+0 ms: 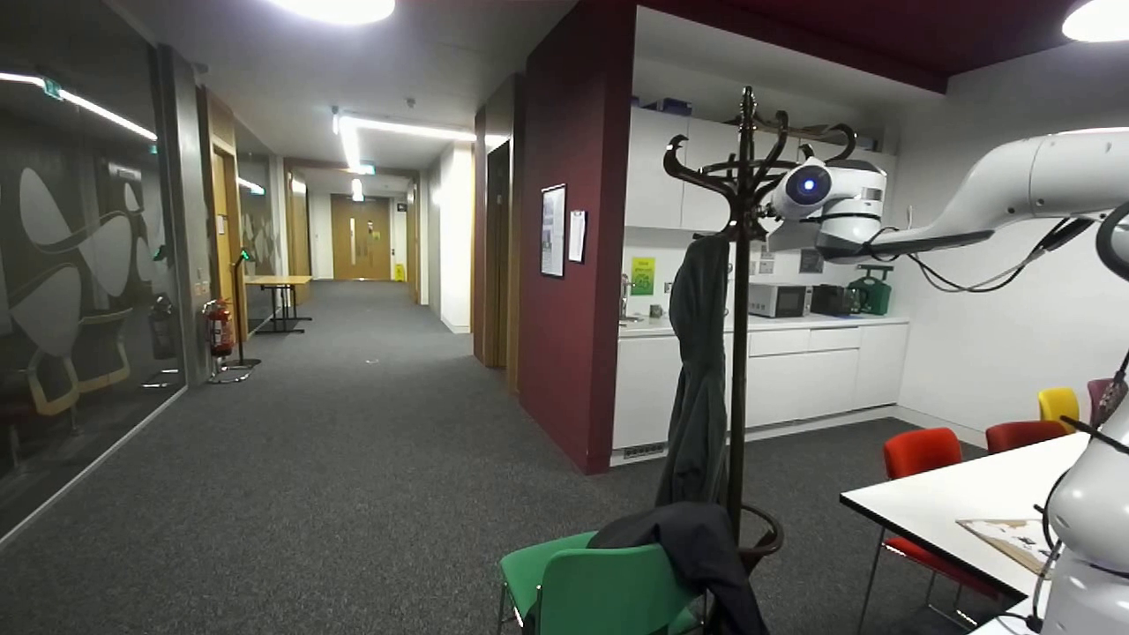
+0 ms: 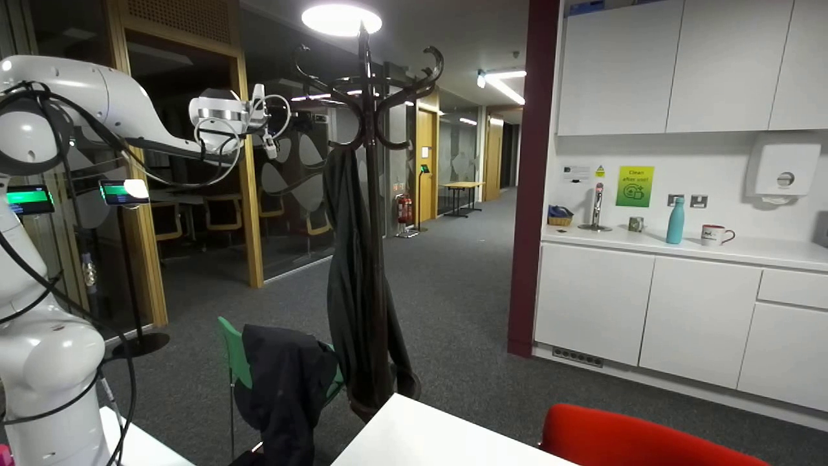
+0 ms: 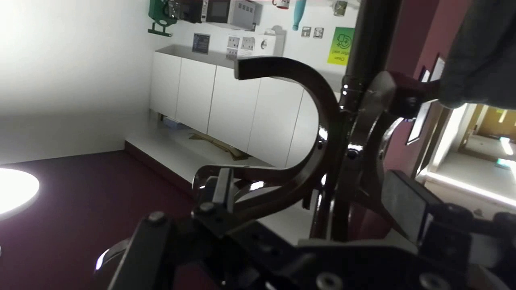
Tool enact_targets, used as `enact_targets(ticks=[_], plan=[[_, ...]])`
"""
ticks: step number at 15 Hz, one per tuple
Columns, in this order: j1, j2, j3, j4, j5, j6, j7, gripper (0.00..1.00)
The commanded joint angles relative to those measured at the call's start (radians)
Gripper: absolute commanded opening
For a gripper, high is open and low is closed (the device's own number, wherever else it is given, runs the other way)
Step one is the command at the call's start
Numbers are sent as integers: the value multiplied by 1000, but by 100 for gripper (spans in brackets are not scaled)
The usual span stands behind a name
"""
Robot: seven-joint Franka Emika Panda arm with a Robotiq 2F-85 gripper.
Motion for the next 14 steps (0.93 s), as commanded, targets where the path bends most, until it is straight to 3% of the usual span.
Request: enact_targets(ticks=[1, 14], plan=[[10, 17, 9, 20, -27, 59, -4, 100], [4, 66, 8, 19, -12, 90, -10, 100]])
